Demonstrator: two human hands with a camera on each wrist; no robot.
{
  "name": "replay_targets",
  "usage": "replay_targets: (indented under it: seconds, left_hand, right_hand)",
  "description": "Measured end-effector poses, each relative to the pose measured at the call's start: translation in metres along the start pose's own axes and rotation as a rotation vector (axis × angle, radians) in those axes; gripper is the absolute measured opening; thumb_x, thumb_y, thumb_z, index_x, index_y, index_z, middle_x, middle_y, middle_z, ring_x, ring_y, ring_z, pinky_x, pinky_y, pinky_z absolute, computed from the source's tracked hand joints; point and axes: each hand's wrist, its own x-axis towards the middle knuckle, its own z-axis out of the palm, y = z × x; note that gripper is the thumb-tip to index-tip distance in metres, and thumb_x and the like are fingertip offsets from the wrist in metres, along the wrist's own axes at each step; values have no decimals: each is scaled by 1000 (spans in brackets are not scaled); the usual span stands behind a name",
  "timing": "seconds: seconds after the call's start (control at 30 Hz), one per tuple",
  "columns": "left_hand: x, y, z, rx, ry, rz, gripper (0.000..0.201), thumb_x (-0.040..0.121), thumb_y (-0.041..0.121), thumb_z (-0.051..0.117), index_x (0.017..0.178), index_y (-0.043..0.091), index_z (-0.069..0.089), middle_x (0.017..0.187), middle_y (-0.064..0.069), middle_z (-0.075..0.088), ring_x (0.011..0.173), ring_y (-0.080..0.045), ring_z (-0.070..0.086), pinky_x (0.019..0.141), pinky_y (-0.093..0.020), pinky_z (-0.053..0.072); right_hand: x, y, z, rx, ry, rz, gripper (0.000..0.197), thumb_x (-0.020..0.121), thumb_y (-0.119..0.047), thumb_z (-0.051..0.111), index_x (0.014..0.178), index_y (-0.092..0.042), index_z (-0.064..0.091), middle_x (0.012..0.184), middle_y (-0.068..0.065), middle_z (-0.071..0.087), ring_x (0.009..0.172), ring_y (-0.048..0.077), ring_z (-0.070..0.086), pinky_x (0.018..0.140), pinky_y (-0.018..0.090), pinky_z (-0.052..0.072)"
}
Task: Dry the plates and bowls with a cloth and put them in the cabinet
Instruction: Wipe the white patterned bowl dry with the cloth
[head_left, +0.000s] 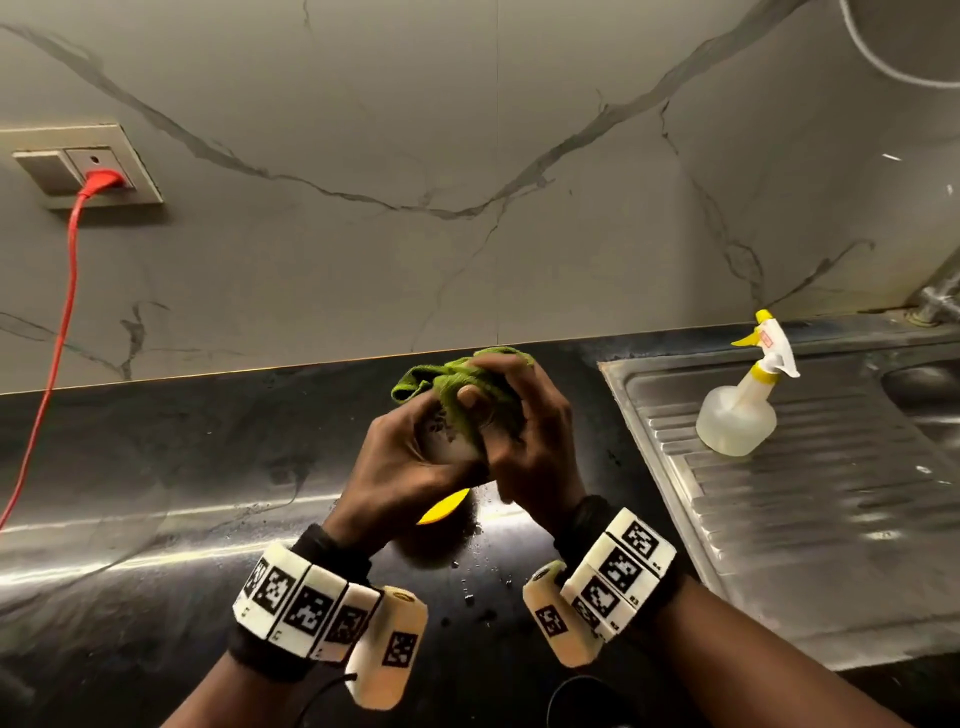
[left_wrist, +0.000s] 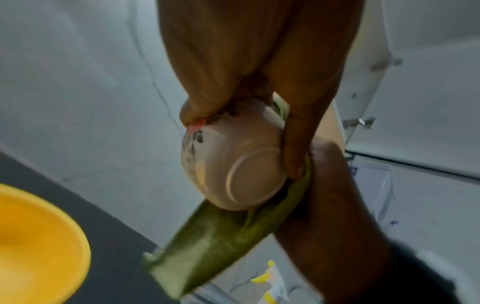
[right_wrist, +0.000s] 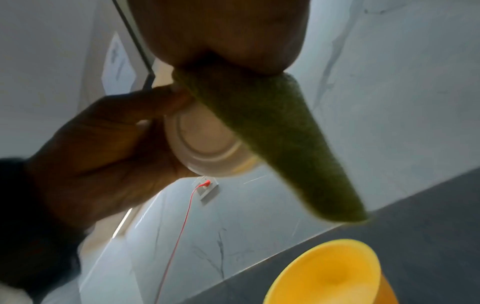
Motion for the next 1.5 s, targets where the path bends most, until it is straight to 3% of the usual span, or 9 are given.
replay_targets:
  seconds: [0.23, 0.37, 0.57, 0.73, 0.87, 1.1, 1.2, 1.37, 1.5]
  left_hand:
    - [-4, -3, -5, -260, -34, -186, 67, 54, 29, 94, 111, 13, 62, 108, -10, 72, 102, -31, 70, 81, -38, 60]
    - [2, 2, -2, 133, -93, -34, 51, 64, 24, 84, 108, 13, 60, 99, -5, 70, 92, -27, 69, 77, -48, 58]
    - [-4, 6, 10, 204, -13, 148, 44, 68, -3, 79, 100, 25, 66, 94, 7, 73, 82, -8, 71, 69, -28, 57]
    - [-6, -3, 2, -23, 22, 44, 53, 57, 16, 84, 98, -4, 58, 90, -20, 65, 81, -35, 65, 71, -56, 56]
    - [-8, -1, -2, -229, -5, -133, 58, 52, 24, 87, 100, 12, 57, 96, -2, 72, 94, -23, 70, 78, -36, 60]
    - [-1, 11, 5, 279, -104, 160, 35, 70, 12, 81, 97, 27, 65, 90, 9, 71, 78, -7, 67, 68, -26, 53]
    - [-1, 7, 9, 300, -26, 192, 34, 65, 9, 79, 93, 22, 66, 84, 2, 70, 74, -17, 66, 65, -39, 54]
    - [-3, 4, 5, -190, -4, -1, 43, 54, 14, 83, 90, 15, 60, 83, 6, 69, 78, -9, 66, 69, -29, 58]
    - [6, 0, -4, -156, -11, -122, 53, 54, 24, 89, 93, 11, 56, 89, -2, 68, 86, -21, 67, 75, -40, 58]
  right_hand:
    - [-2, 1, 1, 651, 215, 734, 19, 100, -30, 51, 105, -16, 64, 104, 13, 70, 93, 27, 67, 79, 46, 56]
    - [-3, 0, 3, 122, 162, 309, 22, 92, -37, 61, 96, -16, 67, 90, 0, 72, 82, 16, 69, 75, 36, 58]
    - [0, -7, 3, -132, 66, -50, 21, 93, -27, 63, 100, -7, 67, 92, 3, 67, 83, 12, 64, 75, 23, 52]
    - [2, -6, 5, 169, 204, 271, 16, 96, -30, 59, 95, -15, 64, 86, -3, 69, 78, 11, 67, 69, 26, 54]
    - [0, 0, 4, 565, 237, 719, 19, 100, -30, 54, 105, -15, 64, 100, 9, 71, 90, 28, 69, 76, 44, 58]
    - [-3, -12, 4, -116, 77, 26, 13, 93, -27, 66, 96, -14, 66, 88, -5, 68, 81, 6, 64, 73, 19, 50]
    - [-2, -11, 0, -129, 100, -49, 16, 93, -27, 63, 97, -12, 66, 89, -5, 67, 81, 6, 63, 75, 17, 48]
    - [8, -8, 0, 349, 279, 421, 14, 92, -34, 59, 90, -20, 63, 83, -10, 68, 80, 10, 65, 74, 31, 54]
    - [7, -7, 2, 503, 336, 688, 14, 97, -34, 56, 93, -26, 66, 89, -4, 72, 89, 22, 67, 84, 51, 56]
